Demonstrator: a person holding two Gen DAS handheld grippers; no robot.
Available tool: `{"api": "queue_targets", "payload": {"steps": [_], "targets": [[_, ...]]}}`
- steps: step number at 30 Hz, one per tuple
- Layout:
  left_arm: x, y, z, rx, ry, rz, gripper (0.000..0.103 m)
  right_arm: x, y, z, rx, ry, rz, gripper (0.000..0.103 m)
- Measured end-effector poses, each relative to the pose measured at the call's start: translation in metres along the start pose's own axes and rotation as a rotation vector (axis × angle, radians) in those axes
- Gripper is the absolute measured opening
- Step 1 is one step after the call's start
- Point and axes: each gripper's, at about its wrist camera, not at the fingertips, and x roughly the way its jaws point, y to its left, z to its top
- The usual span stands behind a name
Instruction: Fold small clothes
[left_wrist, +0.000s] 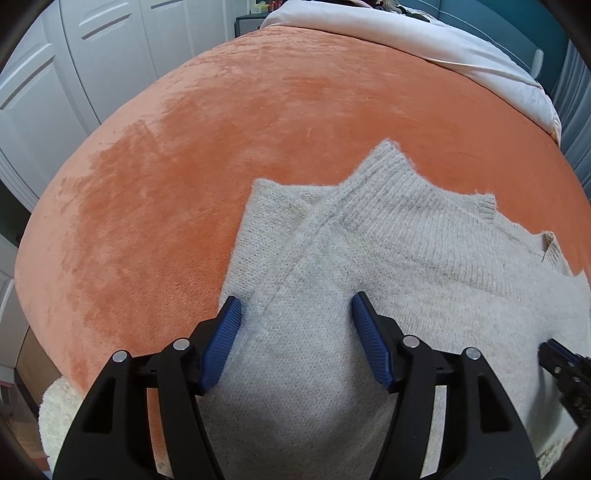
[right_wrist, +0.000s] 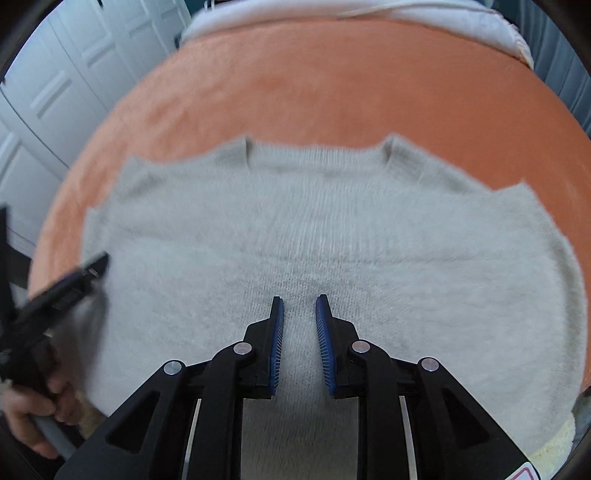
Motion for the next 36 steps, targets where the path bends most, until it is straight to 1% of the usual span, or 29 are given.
{"api": "queue_targets", "payload": {"steps": [2,5,6,8,10,11,12,13,14,15,17,20,21,22,23,24,25,26,29,32,35,36], "targets": [[-0.001,0.0,0.0,0.004,-0.001,-0.006,0.061,0.002,0.007,0.0,-0.026,0.0,-0.035,0.021],[-0.014,0.008,-0.001,-0.034,-0.003,-0.056,0.062,0.005,0.013,0.002,-0.059,0.014,-0.063,0.021],[-0.02,0.016,-0.003,-0.074,-0.004,-0.093,0.067,0.006,0.013,0.003,-0.057,0.017,-0.061,0.021],[-0.029,0.036,-0.009,-0.168,0.002,-0.136,0.072,0.008,0.012,0.003,-0.041,0.02,-0.047,0.021],[-0.031,0.057,-0.02,-0.255,0.022,-0.157,0.076,0.009,0.01,0.004,-0.036,0.022,-0.041,0.021],[-0.029,0.068,-0.026,-0.3,0.037,-0.161,0.08,0.01,0.009,0.004,-0.034,0.022,-0.041,0.021],[-0.024,0.079,-0.033,-0.342,0.058,-0.166,0.081,0.011,0.01,0.004,-0.033,0.022,-0.041,0.021],[-0.02,0.086,-0.039,-0.364,0.07,-0.188,0.081,0.01,0.01,0.004,-0.032,0.021,-0.043,0.021],[-0.019,0.088,-0.043,-0.364,0.061,-0.207,0.081,0.011,0.011,0.004,-0.033,0.02,-0.046,0.022],[-0.021,0.086,-0.045,-0.343,0.043,-0.21,0.084,0.011,0.012,0.004,-0.033,0.017,-0.048,0.022],[-0.019,0.076,-0.045,-0.303,0.044,-0.19,0.089,0.008,0.01,0.001,-0.034,0.01,-0.05,0.022],[-0.017,0.063,-0.042,-0.272,0.048,-0.152,0.088,0.009,0.008,0.001,-0.035,0.004,-0.045,0.022],[-0.017,0.061,-0.04,-0.271,0.05,-0.15,0.079,0.009,0.008,0.001,-0.034,0.002,-0.043,0.022],[-0.019,0.06,-0.038,-0.276,0.051,-0.173,0.071,0.009,0.008,0.001,-0.036,0.0,-0.042,0.022],[-0.021,0.059,-0.035,-0.283,0.059,-0.242,0.042,0.009,0.008,0.0,-0.039,-0.002,-0.042,0.022],[-0.021,0.058,-0.033,-0.288,0.082,-0.282,0.029,0.009,0.009,0.0,-0.038,-0.004,-0.041,0.022],[-0.025,0.056,-0.03,-0.292,0.087,-0.28,0.023,0.009,0.009,0.0,-0.037,-0.006,-0.038,0.022],[-0.032,0.054,-0.027,-0.287,0.078,-0.295,0.015,0.009,0.008,-0.001,-0.034,-0.009,-0.034,0.022],[-0.068,0.042,-0.017,-0.276,0.016,-0.386,0.014,0.007,0.008,-0.002,-0.023,-0.02,-0.021,0.022],[-0.112,0.011,-0.003,-0.2,-0.059,-0.469,0.014,0.005,0.004,-0.004,-0.015,-0.039,0.005,0.022],[-0.144,-0.025,0.006,-0.118,-0.127,-0.504,0.014,-0.007,-0.007,-0.008,0.04,-0.064,0.06,0.022],[-0.147,-0.03,0.007,-0.111,-0.133,-0.504,0.014,-0.016,-0.015,-0.01,0.084,-0.067,0.1,0.024]]}}
